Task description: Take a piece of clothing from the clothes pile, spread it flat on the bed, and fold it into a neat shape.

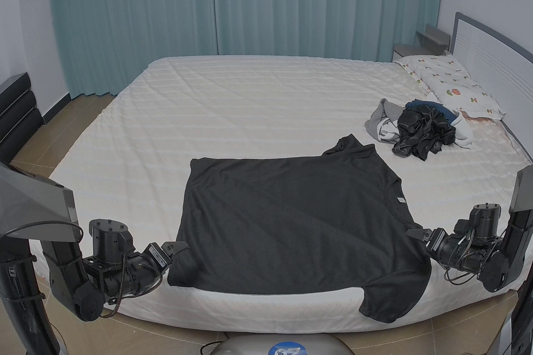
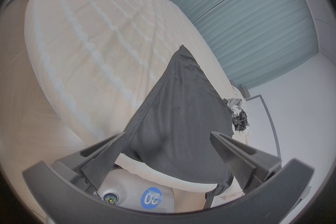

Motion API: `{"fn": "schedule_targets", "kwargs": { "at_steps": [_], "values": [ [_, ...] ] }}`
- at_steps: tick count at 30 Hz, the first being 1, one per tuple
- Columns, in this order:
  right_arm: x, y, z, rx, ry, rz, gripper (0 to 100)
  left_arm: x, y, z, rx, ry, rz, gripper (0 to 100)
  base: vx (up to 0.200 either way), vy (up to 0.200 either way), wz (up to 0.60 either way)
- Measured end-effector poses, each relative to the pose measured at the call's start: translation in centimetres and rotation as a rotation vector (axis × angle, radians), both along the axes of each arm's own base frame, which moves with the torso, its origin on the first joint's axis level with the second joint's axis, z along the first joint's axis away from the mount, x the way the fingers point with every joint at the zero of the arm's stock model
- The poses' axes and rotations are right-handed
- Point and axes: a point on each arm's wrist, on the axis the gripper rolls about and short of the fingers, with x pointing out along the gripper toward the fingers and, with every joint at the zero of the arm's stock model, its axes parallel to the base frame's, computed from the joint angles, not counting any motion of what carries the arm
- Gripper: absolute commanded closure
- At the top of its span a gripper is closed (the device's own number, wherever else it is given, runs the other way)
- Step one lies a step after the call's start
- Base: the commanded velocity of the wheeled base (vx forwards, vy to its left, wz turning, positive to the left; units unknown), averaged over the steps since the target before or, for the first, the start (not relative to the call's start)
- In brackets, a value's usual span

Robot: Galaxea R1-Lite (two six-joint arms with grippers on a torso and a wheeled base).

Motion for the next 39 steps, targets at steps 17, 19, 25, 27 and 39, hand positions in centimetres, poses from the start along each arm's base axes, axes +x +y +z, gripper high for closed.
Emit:
{"fn": "schedule_targets", "kwargs": {
  "at_steps": [17, 19, 25, 27, 39],
  "values": [
    [-0.2, 0.1, -0.1, -0.005, 0.008, 0.006, 0, -0.4, 0.0, 0.2, 0.0, 0.001, -0.003, 0, 0.0, -0.082, 0.0],
    [-0.2, 0.3, -0.1, -0.004, 0.009, 0.015, 0, -0.5, 0.0, 0.4, 0.002, -0.004, -0.005, 0, 0.0, 0.0, 0.0],
    [-0.3, 0.7, -0.2, -0.009, 0.013, 0.032, 0, -1.0, 0.3, 1.0, 0.005, -0.026, -0.017, 0, 0.0, 0.0, 0.0],
    [-0.6, 0.8, -0.2, -0.011, 0.019, 0.036, 0, -1.2, 0.6, 1.3, 0.007, -0.041, -0.033, 0, 0.0, 0.0, 0.0],
    [-0.9, 0.8, -0.1, -0.012, 0.005, 0.04, 0, -2.8, 2.6, 0.4, 0.122, -0.068, -0.242, 0, 0.0, 0.0, 0.0]
  ]
}}
